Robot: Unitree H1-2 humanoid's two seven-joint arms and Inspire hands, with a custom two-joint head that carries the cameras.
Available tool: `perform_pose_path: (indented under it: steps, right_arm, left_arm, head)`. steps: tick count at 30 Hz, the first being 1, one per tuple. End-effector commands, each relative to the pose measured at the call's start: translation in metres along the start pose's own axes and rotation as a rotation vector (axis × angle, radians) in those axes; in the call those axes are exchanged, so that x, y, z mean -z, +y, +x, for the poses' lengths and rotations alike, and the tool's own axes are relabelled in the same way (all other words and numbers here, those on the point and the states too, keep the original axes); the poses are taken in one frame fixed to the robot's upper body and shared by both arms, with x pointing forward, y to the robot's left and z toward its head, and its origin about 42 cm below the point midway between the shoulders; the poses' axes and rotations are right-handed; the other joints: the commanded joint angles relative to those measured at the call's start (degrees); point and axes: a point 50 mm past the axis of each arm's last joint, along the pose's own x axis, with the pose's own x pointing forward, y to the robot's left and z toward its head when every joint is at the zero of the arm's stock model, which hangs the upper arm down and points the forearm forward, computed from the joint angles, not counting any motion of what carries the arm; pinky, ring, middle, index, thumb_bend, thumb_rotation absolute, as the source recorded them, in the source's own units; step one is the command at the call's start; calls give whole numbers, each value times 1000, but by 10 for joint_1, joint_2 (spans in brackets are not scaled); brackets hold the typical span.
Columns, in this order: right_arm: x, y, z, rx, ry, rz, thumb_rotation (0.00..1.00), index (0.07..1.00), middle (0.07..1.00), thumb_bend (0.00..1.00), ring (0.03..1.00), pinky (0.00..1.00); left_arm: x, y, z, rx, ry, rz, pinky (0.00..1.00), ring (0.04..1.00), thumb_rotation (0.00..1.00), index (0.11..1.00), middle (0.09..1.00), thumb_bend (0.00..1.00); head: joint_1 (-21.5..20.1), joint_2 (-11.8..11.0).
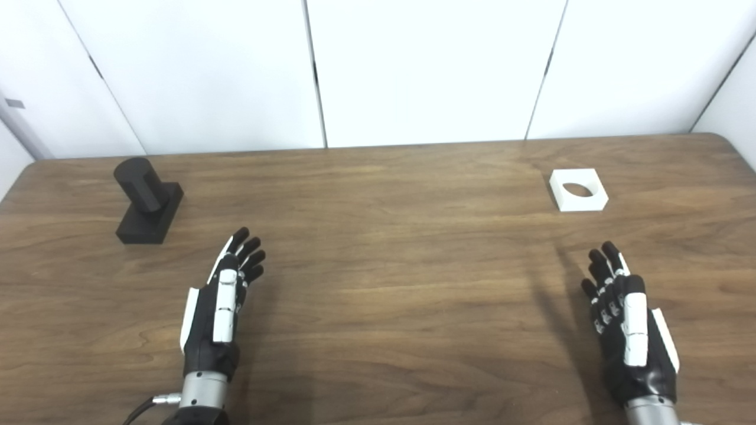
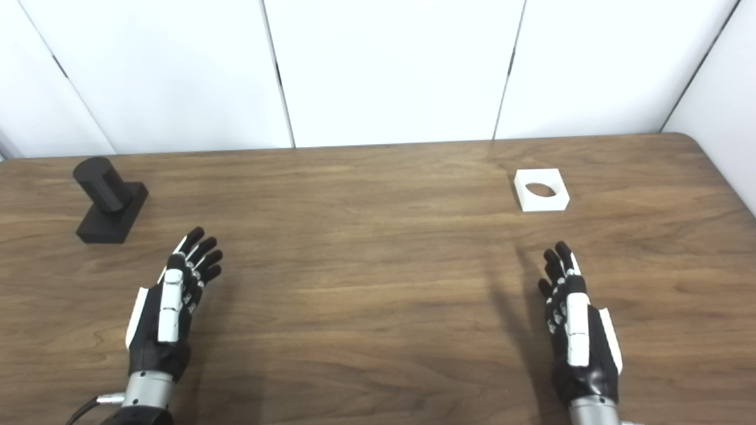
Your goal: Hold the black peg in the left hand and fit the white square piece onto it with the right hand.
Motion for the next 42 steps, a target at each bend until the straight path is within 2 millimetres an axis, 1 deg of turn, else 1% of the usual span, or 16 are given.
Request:
perform_pose_path:
  steps: [1, 11, 15, 17, 19, 20, 21, 23, 24, 26, 28, 29, 32, 34, 38, 42]
  right_arm:
    - [-5, 15, 1, 3, -59, 57, 1000, 977, 961, 575, 995, 976]
    - [-4, 14, 0, 0, -62, 58, 1000, 979, 965, 589, 994, 988]
    - [-5, 13, 0, 2, -58, 55, 1000, 976, 960, 586, 997, 985]
    - [-4, 12, 0, -1, -58, 59, 1000, 979, 966, 579, 1000, 992]
    - [-3, 10, 0, -4, -58, 60, 1000, 981, 971, 571, 1000, 997]
    - [-2, 8, 0, -3, -57, 57, 1000, 983, 971, 565, 1000, 999]
    - [-1, 6, 0, -1, -58, 49, 1000, 984, 970, 562, 1000, 1000]
    - [1, 1, 0, 1, -61, 41, 1000, 985, 969, 547, 1000, 1000]
    - [3, -1, 0, 0, -62, 41, 1000, 988, 972, 546, 1000, 1000]
    - [5, -5, 1, -1, -64, 44, 1000, 990, 970, 544, 1000, 1000]
    - [7, -8, 2, -8, -65, 53, 1000, 992, 974, 559, 1000, 1000]
    - [8, -10, 2, -11, -66, 56, 1000, 994, 977, 565, 1000, 1000]
    - [13, -14, 4, -14, -68, 59, 1000, 997, 975, 578, 1000, 1000]
    - [16, -16, 5, -10, -70, 61, 1000, 988, 969, 583, 999, 1000]
    - [18, -16, 7, -8, -69, 58, 1000, 975, 967, 602, 996, 1000]
    - [22, -16, 10, -4, -70, 60, 996, 955, 946, 664, 979, 1000]
  left_arm:
    - [-1, 0, -5, -10, -26, 6, 885, 885, 968, 932, 905, 540]
    - [-3, 0, -6, -1, -25, -3, 901, 897, 969, 940, 914, 529]
    - [-2, -2, -7, 2, -26, 0, 897, 895, 978, 946, 915, 512]
    - [-2, -2, -7, 4, -27, 0, 891, 889, 981, 942, 909, 509]
    - [0, -4, -9, 3, -24, -1, 883, 886, 979, 939, 907, 506]
    - [1, -6, -10, 1, -22, 0, 880, 883, 978, 934, 906, 499]
    - [3, -8, -11, 2, -20, -1, 878, 882, 981, 930, 904, 489]
    - [6, -13, -12, 7, -14, -2, 889, 887, 981, 927, 900, 482]
    - [7, -16, -13, 7, -10, -2, 885, 886, 976, 927, 900, 478]
    - [10, -21, -13, 5, -2, -2, 884, 893, 968, 929, 907, 483]
    - [14, -25, -14, 0, 4, 4, 886, 898, 952, 931, 912, 497]
    - [15, -27, -15, -2, 5, 6, 885, 895, 954, 930, 910, 497]
    - [21, -31, -16, 2, 2, 22, 876, 892, 970, 928, 908, 483]
    - [24, -33, -16, 7, -1, 24, 877, 899, 994, 936, 916, 450]
    - [28, -35, -16, 15, 4, 26, 891, 913, 1000, 946, 924, 426]
    - [34, -36, -15, 18, 7, 23, 888, 921, 1000, 948, 928, 424]
  head:
    - [-1, 0]
    - [0, 1]
    - [11, -2]
    - [21, -8]
    - [54, -27]
    - [63, -32]
    - [83, -43]
    - [99, -53]
    - [114, -64]
    - [126, -73]
    - [142, -94]
    - [143, -96]
    - [154, -117]
    - [157, -124]
    - [163, -143]
    - [168, -164]
